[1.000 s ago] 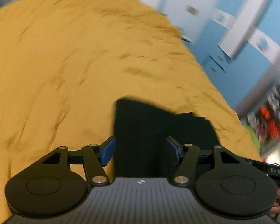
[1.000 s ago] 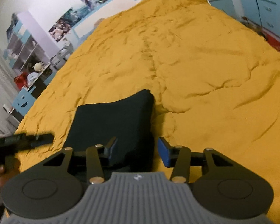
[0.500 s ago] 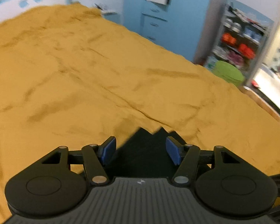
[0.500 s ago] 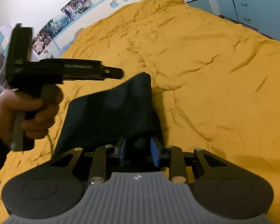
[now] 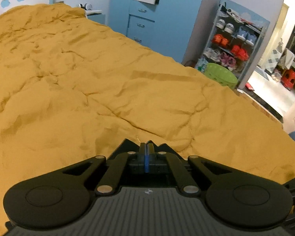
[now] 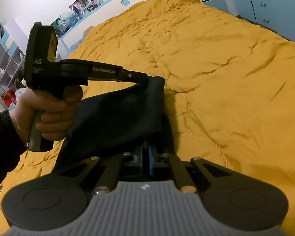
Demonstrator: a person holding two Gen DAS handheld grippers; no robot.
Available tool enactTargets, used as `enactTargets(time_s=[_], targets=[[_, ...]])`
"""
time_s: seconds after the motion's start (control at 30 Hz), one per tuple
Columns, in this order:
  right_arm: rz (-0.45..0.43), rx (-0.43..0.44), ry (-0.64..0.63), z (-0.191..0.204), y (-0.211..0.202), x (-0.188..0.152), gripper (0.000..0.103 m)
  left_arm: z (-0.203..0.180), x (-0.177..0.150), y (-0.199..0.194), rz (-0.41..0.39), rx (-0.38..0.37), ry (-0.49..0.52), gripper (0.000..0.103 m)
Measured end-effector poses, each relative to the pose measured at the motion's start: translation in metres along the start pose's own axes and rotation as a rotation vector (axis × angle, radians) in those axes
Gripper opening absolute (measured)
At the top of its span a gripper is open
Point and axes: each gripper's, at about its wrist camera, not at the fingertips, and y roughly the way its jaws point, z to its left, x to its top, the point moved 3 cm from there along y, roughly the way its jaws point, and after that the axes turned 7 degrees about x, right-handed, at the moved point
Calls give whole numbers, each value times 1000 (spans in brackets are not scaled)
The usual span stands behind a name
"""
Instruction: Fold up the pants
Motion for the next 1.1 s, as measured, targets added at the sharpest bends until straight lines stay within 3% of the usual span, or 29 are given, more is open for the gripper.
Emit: enactTargets(time_s=[0.13, 0.3, 0.4, 0.47, 0.53, 0.6, 0.73, 0.9, 0.97, 1.0, 1.03, 1.07, 1.1], targets=[[-4, 8, 2, 0, -2, 1, 0, 13, 5, -2, -28, 88, -77, 0], [-8, 19, 11, 1, -10, -3, 0, 25, 5, 3, 1, 113, -142, 0], [-13, 29, 20, -1, -15, -5, 0, 19, 5, -4, -10, 20, -138, 0], [-17, 35, 17, 1, -17, -5, 0, 10, 7, -9, -27, -1, -98, 3], [-18, 38, 13, 2, -16, -4, 0, 3, 10, -12, -30, 13, -49, 28], [-17, 40, 13, 1, -15, -4, 0, 0, 13, -10, -13, -6, -31, 43], [-14, 46, 15, -1, -14, -5, 0, -3, 11, -1, 35, -75, -4, 52], [-9, 50, 12, -3, -16, -4, 0, -24, 2, 12, 87, -117, 125, 62], [-6, 50, 12, -3, -15, -4, 0, -32, 0, 17, 100, -122, 164, 62], [-4, 50, 12, -3, -15, -3, 0, -34, -1, 18, 110, -134, 177, 49], [-3, 49, 12, -3, -15, -3, 0, -36, -2, 20, 114, -129, 190, 23], [-2, 49, 12, -3, -14, -3, 0, -37, -3, 23, 122, -97, 204, 10], [-1, 48, 12, -3, -14, -3, 0, -36, -2, 26, 136, -72, 202, 6]])
